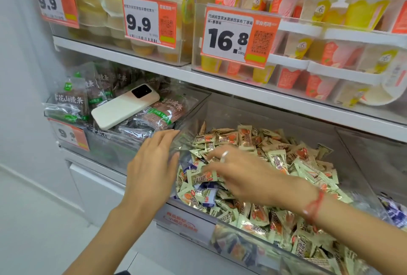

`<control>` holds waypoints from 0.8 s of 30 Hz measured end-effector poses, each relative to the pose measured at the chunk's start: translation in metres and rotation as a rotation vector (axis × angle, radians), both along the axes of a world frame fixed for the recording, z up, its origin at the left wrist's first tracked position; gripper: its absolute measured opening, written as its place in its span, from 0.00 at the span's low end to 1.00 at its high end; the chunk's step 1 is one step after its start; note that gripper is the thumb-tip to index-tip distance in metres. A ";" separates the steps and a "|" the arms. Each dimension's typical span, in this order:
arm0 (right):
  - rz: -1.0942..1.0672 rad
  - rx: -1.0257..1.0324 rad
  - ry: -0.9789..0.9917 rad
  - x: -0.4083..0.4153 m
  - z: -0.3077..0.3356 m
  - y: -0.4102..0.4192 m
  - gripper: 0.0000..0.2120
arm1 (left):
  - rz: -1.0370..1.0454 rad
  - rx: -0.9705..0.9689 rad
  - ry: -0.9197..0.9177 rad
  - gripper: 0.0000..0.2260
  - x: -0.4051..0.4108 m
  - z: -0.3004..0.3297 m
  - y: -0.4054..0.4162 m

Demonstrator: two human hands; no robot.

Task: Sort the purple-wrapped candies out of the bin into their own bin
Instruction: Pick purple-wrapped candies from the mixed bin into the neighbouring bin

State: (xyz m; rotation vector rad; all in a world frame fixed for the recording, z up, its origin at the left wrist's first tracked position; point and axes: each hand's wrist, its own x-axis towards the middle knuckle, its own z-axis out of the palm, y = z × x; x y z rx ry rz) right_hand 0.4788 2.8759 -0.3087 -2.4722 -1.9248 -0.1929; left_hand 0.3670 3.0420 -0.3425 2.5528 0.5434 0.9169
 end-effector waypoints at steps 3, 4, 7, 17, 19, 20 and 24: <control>-0.006 -0.363 0.117 0.008 -0.025 0.035 0.39 | 0.000 0.008 -0.003 0.19 0.000 -0.001 0.000; -0.034 -0.448 0.076 0.012 -0.031 0.043 0.43 | -0.002 0.012 -0.002 0.19 0.000 -0.001 0.000; -0.026 -0.502 -0.038 0.016 -0.043 0.059 0.46 | -0.006 0.025 -0.004 0.19 0.001 -0.001 0.001; 0.056 -0.149 0.124 0.003 -0.024 0.050 0.16 | 0.005 0.019 0.001 0.19 0.001 -0.002 0.002; -0.021 -0.037 0.251 0.008 -0.010 0.032 0.14 | -0.010 0.045 -0.015 0.20 0.001 -0.002 0.004; -0.059 0.015 0.298 0.011 -0.004 0.020 0.14 | -0.019 0.090 -0.021 0.21 0.001 -0.003 0.005; -0.240 0.222 0.342 0.020 0.013 -0.035 0.12 | -0.037 0.293 -0.129 0.24 0.004 0.007 0.002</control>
